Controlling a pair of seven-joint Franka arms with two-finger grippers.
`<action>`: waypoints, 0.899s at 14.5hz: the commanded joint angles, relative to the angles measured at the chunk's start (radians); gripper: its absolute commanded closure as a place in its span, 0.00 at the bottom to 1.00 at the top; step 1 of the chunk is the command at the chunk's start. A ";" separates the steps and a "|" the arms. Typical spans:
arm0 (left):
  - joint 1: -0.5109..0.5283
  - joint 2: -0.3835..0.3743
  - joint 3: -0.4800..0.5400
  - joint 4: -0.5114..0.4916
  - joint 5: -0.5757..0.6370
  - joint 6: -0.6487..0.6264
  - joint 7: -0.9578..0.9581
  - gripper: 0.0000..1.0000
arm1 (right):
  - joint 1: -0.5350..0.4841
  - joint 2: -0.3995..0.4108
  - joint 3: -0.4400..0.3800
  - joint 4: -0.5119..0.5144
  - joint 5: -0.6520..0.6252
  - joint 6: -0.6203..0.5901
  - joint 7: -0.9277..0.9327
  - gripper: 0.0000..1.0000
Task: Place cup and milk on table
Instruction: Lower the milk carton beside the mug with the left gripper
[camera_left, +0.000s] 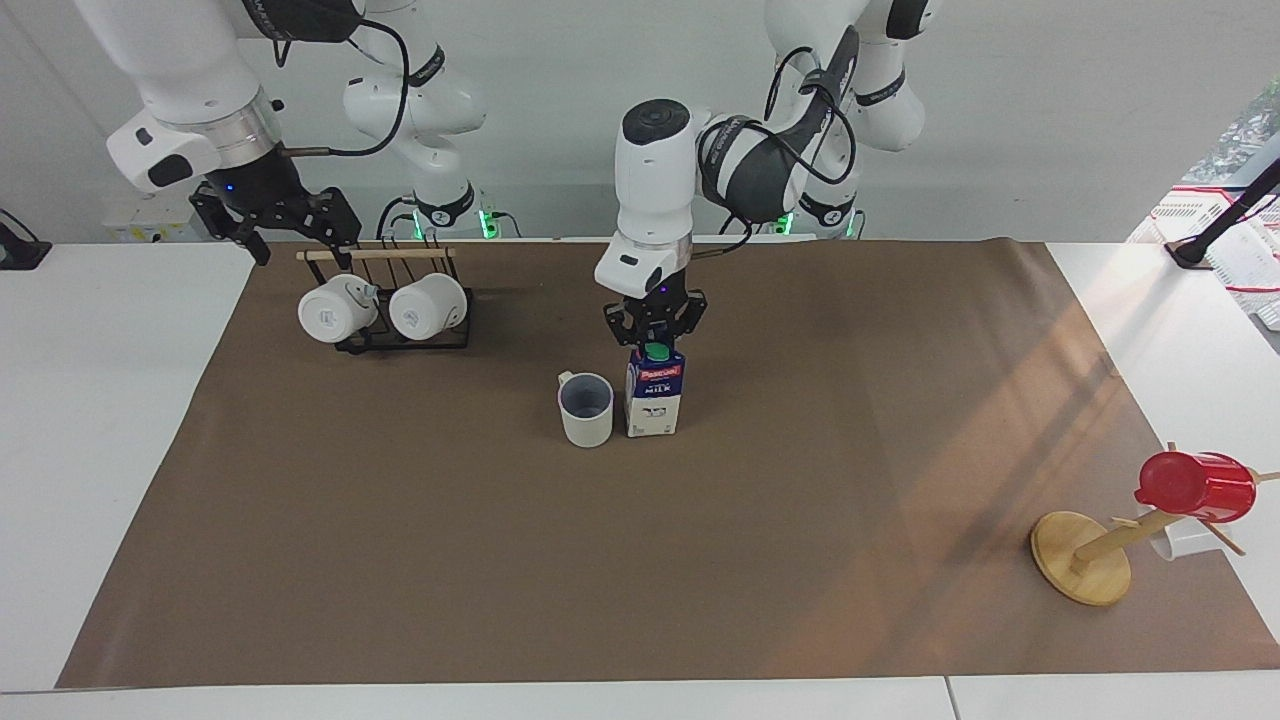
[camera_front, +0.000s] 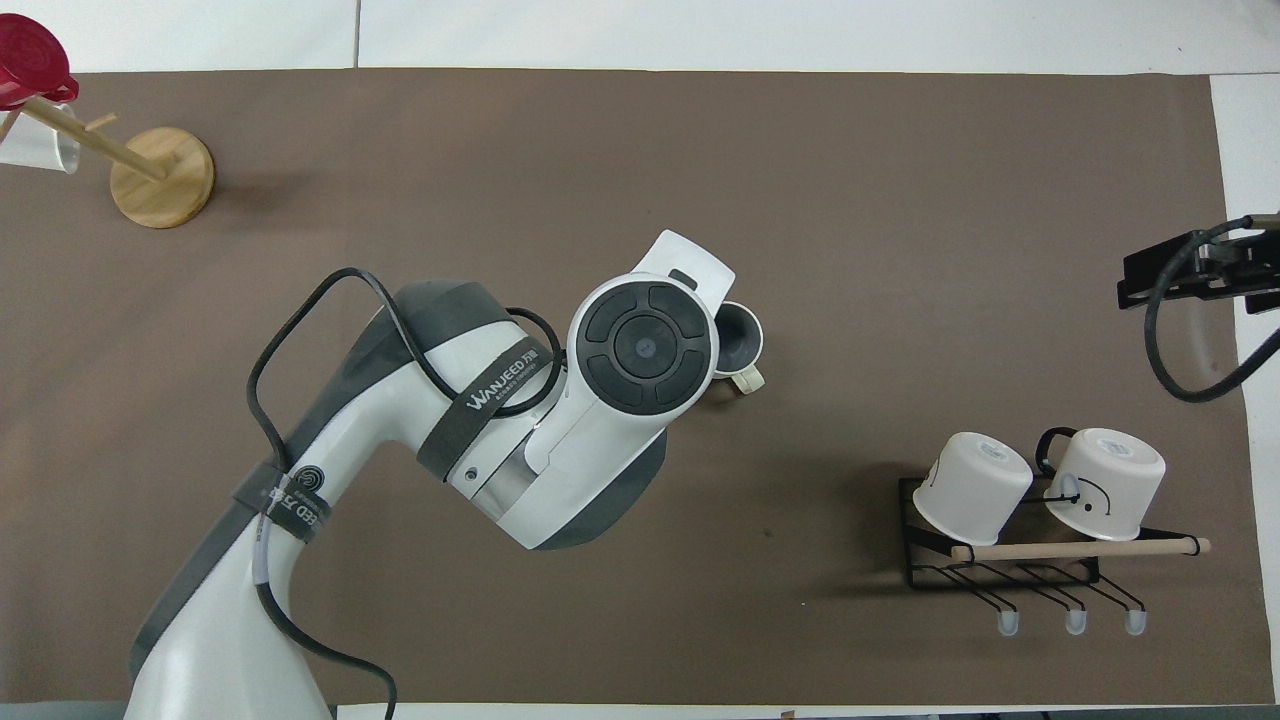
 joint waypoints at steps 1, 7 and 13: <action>-0.022 0.015 0.016 0.016 0.044 -0.040 -0.023 1.00 | -0.006 -0.003 0.006 -0.007 0.006 0.007 -0.019 0.00; -0.020 0.015 0.016 0.014 0.044 -0.025 -0.025 0.85 | -0.001 -0.004 0.007 -0.012 0.007 0.012 -0.012 0.00; -0.017 0.011 0.016 0.016 0.043 0.001 -0.025 0.00 | 0.001 -0.003 0.009 -0.012 0.007 0.027 -0.014 0.00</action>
